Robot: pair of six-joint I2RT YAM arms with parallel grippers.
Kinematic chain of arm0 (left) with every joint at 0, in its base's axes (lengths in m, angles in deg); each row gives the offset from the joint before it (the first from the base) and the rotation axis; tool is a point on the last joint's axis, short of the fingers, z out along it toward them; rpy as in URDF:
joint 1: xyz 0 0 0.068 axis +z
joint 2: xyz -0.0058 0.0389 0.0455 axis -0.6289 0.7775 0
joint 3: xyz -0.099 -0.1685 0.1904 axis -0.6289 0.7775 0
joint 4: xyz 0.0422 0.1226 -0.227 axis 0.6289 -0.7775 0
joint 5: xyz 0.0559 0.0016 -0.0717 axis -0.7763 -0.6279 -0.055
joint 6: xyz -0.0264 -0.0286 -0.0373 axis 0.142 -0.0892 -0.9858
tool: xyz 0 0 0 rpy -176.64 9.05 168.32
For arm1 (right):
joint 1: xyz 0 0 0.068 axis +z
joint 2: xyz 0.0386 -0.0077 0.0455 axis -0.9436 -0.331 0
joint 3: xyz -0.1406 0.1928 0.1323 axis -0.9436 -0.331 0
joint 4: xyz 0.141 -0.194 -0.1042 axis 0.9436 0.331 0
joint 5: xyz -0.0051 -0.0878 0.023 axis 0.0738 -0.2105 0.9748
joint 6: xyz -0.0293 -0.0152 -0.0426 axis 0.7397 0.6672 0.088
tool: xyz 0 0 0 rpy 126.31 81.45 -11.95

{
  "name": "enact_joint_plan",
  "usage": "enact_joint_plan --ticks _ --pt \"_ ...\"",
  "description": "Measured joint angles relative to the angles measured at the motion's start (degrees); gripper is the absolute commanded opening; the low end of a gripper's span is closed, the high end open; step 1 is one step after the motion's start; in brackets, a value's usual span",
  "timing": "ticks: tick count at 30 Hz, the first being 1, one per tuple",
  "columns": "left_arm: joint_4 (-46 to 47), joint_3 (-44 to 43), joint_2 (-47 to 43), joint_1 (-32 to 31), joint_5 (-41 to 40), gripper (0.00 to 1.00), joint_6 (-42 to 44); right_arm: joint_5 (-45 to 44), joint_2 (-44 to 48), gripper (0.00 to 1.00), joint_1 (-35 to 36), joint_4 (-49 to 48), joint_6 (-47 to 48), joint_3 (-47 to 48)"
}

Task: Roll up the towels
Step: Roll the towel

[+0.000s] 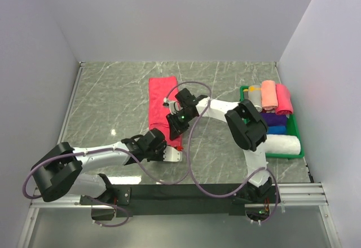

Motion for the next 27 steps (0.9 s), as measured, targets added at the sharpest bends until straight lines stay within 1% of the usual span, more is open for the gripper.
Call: enact_joint_plan --ticks 3,6,9,18,21,27 --pt "0.2 0.0 0.2 0.0 -0.1 0.00 -0.5 -0.3 3.3 0.31 0.0 0.1 0.2 -3.4" --pt "0.0 -0.1 0.2 0.0 -0.1 0.01 -1.0 0.3 6.4 0.31 0.3 0.8 0.0 -5.3" --pt "-1.0 -0.5 0.2 0.0 0.3 0.00 -1.3 1.0 7.2 0.30 1.1 0.8 -0.2 -5.3" --pt "-5.4 -2.1 0.0 0.0 3.1 0.00 -2.9 2.4 3.2 0.29 4.4 0.7 -0.4 -6.5" --pt "-7.5 -2.4 -0.7 0.0 4.7 0.00 -2.9 2.8 3.3 0.29 4.3 1.4 0.0 -6.5" --pt "-14.3 -4.5 -4.0 0.0 10.7 0.00 -3.1 5.0 4.9 0.32 3.0 6.3 0.0 -4.2"
